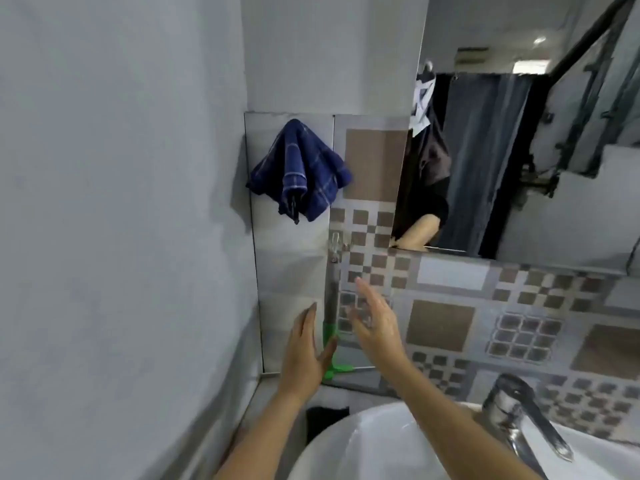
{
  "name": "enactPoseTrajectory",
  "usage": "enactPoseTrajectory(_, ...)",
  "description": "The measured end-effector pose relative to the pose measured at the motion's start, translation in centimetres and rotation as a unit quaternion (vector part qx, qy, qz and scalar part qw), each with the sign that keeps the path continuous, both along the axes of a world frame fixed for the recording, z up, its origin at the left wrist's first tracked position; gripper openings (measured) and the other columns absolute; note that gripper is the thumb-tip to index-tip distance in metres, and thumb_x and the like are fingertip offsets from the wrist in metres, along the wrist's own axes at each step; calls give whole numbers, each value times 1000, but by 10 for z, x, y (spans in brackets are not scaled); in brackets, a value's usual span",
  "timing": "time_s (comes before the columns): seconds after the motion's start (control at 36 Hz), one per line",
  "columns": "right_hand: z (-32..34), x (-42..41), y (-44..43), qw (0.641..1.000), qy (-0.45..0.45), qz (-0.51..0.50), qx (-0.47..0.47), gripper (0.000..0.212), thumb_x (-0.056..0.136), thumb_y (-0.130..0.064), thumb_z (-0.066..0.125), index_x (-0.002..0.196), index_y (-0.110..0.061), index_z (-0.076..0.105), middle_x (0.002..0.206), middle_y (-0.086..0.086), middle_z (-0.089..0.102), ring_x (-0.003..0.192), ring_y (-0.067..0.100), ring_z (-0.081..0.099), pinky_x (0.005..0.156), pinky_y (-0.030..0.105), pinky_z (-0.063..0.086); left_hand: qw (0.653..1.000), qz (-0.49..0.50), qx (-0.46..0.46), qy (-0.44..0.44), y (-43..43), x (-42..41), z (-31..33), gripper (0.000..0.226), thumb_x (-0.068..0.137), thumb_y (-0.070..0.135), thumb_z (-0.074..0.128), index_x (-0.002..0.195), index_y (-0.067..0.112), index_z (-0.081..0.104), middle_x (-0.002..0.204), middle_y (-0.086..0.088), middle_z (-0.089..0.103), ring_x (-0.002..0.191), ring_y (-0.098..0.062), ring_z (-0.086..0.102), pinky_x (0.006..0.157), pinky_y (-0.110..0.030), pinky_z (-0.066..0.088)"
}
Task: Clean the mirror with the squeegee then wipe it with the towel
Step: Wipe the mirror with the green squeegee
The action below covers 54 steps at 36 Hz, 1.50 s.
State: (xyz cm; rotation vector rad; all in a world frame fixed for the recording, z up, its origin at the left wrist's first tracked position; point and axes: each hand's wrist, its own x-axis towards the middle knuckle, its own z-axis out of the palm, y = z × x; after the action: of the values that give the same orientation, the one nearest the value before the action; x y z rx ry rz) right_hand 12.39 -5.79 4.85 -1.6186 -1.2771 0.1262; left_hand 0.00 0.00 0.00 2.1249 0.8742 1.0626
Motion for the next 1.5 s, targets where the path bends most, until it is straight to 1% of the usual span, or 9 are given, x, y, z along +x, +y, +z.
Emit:
enactPoseTrajectory(0.17,-18,-19,33,995,93,-23,-9,59,87,-15,60,139,-23,34,140,0,45,128,15,44,103,45,44,984,-50,-169,4,10,9,-25,74,89,34,58,145,35,10,150,1,25,132,-18,36,105,-42,39)
enactPoseTrajectory(0.31,-23,-25,48,988,148,-36,20,63,86,-4,61,140,-22,34,137,1,49,124,12,47,97,18,39,963,-127,-231,-60,19,16,-38,66,91,13,57,130,55,23,121,29,47,114,4,50,91,-18,48)
enactPoseTrajectory(0.39,-25,-26,49,986,152,-50,35,63,84,-2,62,138,-23,37,132,2,54,119,12,52,95,21,43,953,-108,-268,-90,22,19,-43,63,91,9,56,134,46,29,115,22,54,110,-3,56,86,-19,51)
enactPoseTrajectory(0.56,-18,-26,40,990,120,-46,54,62,81,-1,65,133,-23,41,125,2,56,113,14,55,88,18,47,962,-114,-246,-43,15,10,-35,62,91,10,55,140,35,26,112,6,56,100,-6,57,78,-19,53)
enactPoseTrajectory(0.83,22,-14,-6,976,193,0,105,68,80,0,65,135,-24,32,124,2,51,109,18,57,80,29,56,977,-161,-136,39,-7,-9,12,59,92,36,51,135,59,17,131,2,49,111,-13,53,93,-33,49)
enactPoseTrajectory(1.03,69,23,-65,964,214,34,156,74,74,0,72,132,-24,33,121,0,50,109,13,55,86,27,53,972,-170,-78,139,-29,-15,66,68,94,10,49,130,60,21,136,-2,44,118,-17,47,101,-42,44)
enactPoseTrajectory(1.17,94,63,-123,988,113,27,102,44,69,-7,78,104,-18,53,99,-1,56,86,9,58,68,18,53,966,-173,-4,192,-49,-11,93,78,90,2,53,129,62,21,141,1,43,117,-17,50,97,-37,48)
enactPoseTrajectory(1.28,105,98,-171,999,-6,41,-17,28,69,-13,79,90,-19,63,88,-2,65,80,8,62,68,13,51,965,-167,31,202,-72,-2,118,59,91,10,52,134,46,35,139,2,45,117,-14,48,101,-36,41)
enactPoseTrajectory(1.5,114,129,-236,949,-292,45,-106,32,75,-6,69,106,-15,67,93,-3,69,79,6,59,76,9,47,951,-177,176,182,-130,43,163,44,90,9,56,129,28,51,126,2,57,111,-6,45,104,-31,35)
